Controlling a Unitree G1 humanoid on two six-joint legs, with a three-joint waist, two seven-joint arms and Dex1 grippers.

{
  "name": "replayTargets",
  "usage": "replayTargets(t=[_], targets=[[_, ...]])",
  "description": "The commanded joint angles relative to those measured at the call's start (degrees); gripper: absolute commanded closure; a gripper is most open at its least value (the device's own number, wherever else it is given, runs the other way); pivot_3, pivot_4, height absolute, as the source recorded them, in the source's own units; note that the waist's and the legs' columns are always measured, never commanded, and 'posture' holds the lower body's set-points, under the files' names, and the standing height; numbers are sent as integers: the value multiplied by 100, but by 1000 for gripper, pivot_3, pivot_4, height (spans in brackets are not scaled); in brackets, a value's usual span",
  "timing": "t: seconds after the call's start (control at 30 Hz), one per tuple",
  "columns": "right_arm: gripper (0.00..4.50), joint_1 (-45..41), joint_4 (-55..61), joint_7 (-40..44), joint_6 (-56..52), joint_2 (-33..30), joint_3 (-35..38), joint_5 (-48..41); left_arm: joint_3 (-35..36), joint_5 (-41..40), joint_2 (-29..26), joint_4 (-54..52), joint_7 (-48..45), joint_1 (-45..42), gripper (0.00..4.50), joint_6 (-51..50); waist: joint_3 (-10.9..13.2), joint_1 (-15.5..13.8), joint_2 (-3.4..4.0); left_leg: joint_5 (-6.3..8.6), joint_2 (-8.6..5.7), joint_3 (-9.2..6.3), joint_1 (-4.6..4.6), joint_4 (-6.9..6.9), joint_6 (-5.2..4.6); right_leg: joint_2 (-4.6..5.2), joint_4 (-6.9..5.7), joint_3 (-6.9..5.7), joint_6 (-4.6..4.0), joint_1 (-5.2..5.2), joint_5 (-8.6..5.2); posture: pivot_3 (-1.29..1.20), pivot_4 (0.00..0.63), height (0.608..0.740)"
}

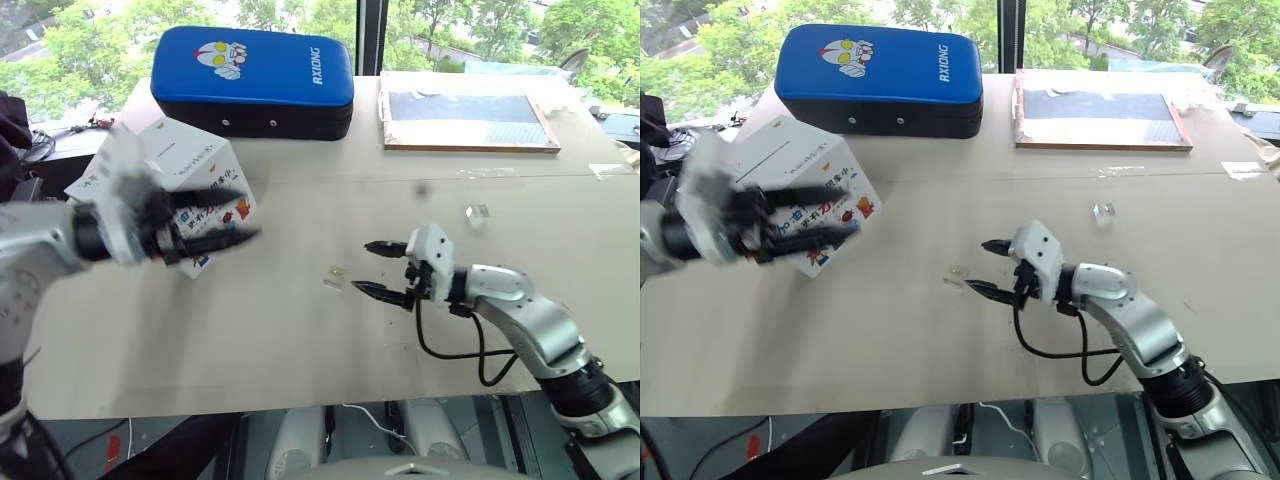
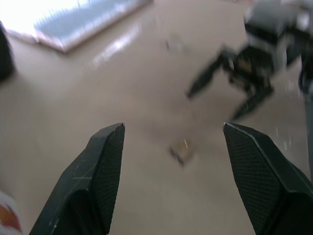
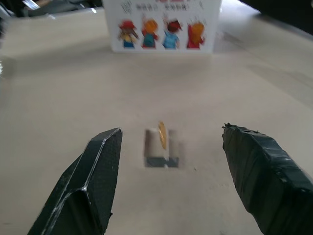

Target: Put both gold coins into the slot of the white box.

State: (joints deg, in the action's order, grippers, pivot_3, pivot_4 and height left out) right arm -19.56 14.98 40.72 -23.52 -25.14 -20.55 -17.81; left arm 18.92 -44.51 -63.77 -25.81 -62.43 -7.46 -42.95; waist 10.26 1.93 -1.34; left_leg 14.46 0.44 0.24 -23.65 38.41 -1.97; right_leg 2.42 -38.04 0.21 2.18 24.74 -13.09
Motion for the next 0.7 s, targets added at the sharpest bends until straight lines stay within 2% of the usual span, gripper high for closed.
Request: replayTargets(t=[0.03, 0.2, 0.37, 0.4, 0.47, 0.5, 0.53, 0.6, 0.63, 0.7], targets=[[971, -214, -266, -20, 298, 308, -52, 244, -84, 393, -129, -383, 214, 143, 1255, 118, -4, -24, -6, -2, 0, -8, -3, 2, 4, -1, 2, -7, -1, -1, 1, 0, 150, 740], [971, -348, -669, -7, 341, 743, -212, 465, -355, 766, -52, -543, 444, 474, 1255, 103, -3, -43, -4, -3, -1, -7, 1, 4, 5, -1, 3, -4, -3, -6, 3, 0, 150, 740], [971, -415, -832, -11, 302, 911, -170, 625, -411, 915, -2, -595, 487, 675, 1255, 131, -3, -101, -3, -3, -2, -8, -5, 3, 6, 1, 6, -6, -3, -2, 3, 0, 150, 740], [1402, -418, -841, -14, 287, 927, -151, 643, -412, 914, 10, -607, 498, 685, 1223, 120, -3, -105, -3, -3, -2, -8, -5, 2, 6, 1, 6, -7, -3, -2, 3, 0, 150, 740], [1685, -419, -842, 6, 280, 934, -135, 671, -432, 936, 29, -618, 512, 693, 1223, 113, -3, -111, -3, -3, -2, -10, -5, 2, 6, 1, 6, -8, -3, -2, 3, 0, 150, 740], [2240, -417, -836, 27, 290, 932, -133, 678, -445, 944, 42, -616, 522, 687, 1223, 111, -3, -111, -3, -3, -2, -11, -4, 2, 6, 1, 5, -9, -4, -3, 3, 0, 150, 740], [2577, -416, -831, 56, 299, 933, -130, 676, -457, 949, 58, -610, 537, 677, 1223, 110, -3, -112, -3, -3, -2, -11, -4, 2, 6, 1, 5, -9, -4, -3, 3, 0, 150, 740], [3627, -400, -789, 123, 282, 943, -116, 635, -496, 954, 116, -574, 582, 632, 1223, 116, -3, -112, -3, -3, -2, -11, -4, 2, 6, 1, 5, -8, -4, -3, 3, 0, 150, 740], [4298, -393, -764, 153, 270, 937, -126, 632, -515, 950, 149, -559, 588, 619, 1223, 116, -3, -112, -3, -3, -3, -11, -4, 2, 6, 1, 6, -8, -3, -3, 3, 0, 150, 740], [4415, -381, -731, 177, 255, 930, -139, 646, -529, 883, 253, -539, 611, 583, 1223, 85, -3, -112, -3, -3, -3, -11, -4, 2, 6, 1, 6, -8, -3, -3, 3, 0, 150, 740]])
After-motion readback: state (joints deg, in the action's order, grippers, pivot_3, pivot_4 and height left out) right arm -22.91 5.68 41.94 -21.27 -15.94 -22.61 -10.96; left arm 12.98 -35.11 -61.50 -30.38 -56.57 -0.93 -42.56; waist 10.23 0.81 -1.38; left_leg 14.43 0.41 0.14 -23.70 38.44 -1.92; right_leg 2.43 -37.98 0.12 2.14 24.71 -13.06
